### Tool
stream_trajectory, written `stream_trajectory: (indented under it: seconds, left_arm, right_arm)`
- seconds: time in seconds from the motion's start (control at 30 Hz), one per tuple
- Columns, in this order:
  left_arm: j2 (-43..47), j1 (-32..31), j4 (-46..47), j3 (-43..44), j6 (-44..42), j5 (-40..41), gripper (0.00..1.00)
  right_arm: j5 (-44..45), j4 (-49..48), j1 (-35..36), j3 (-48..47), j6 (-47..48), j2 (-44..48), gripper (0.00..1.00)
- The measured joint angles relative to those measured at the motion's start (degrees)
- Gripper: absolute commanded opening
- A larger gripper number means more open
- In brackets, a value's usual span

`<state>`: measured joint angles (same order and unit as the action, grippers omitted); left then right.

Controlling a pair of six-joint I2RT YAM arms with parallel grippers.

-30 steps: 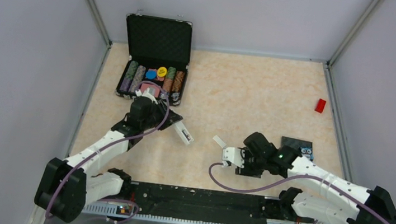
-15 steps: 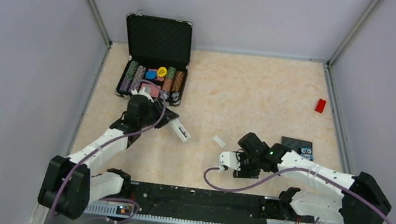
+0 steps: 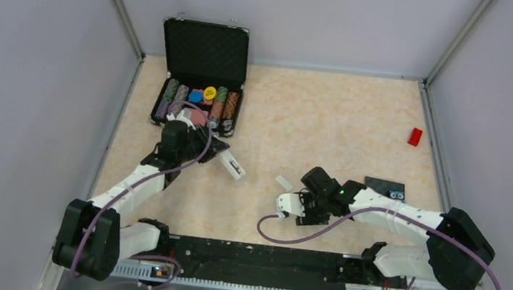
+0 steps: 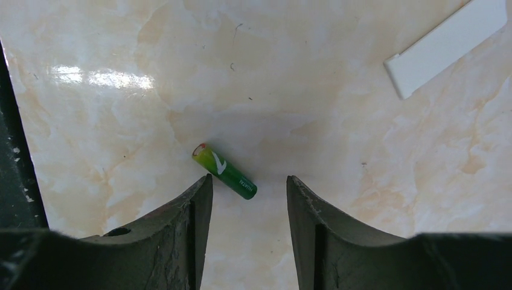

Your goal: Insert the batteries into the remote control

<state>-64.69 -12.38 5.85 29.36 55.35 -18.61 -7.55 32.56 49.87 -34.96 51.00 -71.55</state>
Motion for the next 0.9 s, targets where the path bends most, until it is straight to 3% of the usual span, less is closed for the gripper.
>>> stream_trajectory:
  seconds: [0.17, 0.5, 0.7, 0.8, 0.83, 0.9]
  left_arm:
    - [0.00, 0.37, 0.28, 0.00, 0.00, -0.26, 0.00]
    - [-0.81, 0.63, 0.72, -0.02, 0.07, -1.62, 0.00]
    - [-1.60, 0.68, 0.79, -0.02, 0.22, -2.60, 0.00]
    - [-1.60, 0.68, 0.98, -0.02, 0.24, -2.84, 0.00]
    - [-1.57, 0.68, 1.01, -0.02, 0.24, -2.86, 0.00]
    - [-1.42, 0.68, 1.01, -0.02, 0.24, -2.89, 0.00]
  right_arm:
    - [-0.31, -1.05, 0.00, -0.13, 0.46, -1.16, 0.32]
    - [-3.52, 0.02, 0.00, -0.79, -0.02, -2.10, 0.13]
    - [-3.98, 0.11, 0.00, -1.07, -1.09, -2.64, 0.26]
    - [-4.09, 0.07, 0.02, -1.38, -1.40, -3.17, 0.28]
    - [-4.09, 0.04, 0.20, -1.49, -1.57, -3.34, 0.23]
    - [-4.15, 0.04, 0.33, -1.60, -1.86, -3.61, 0.00]
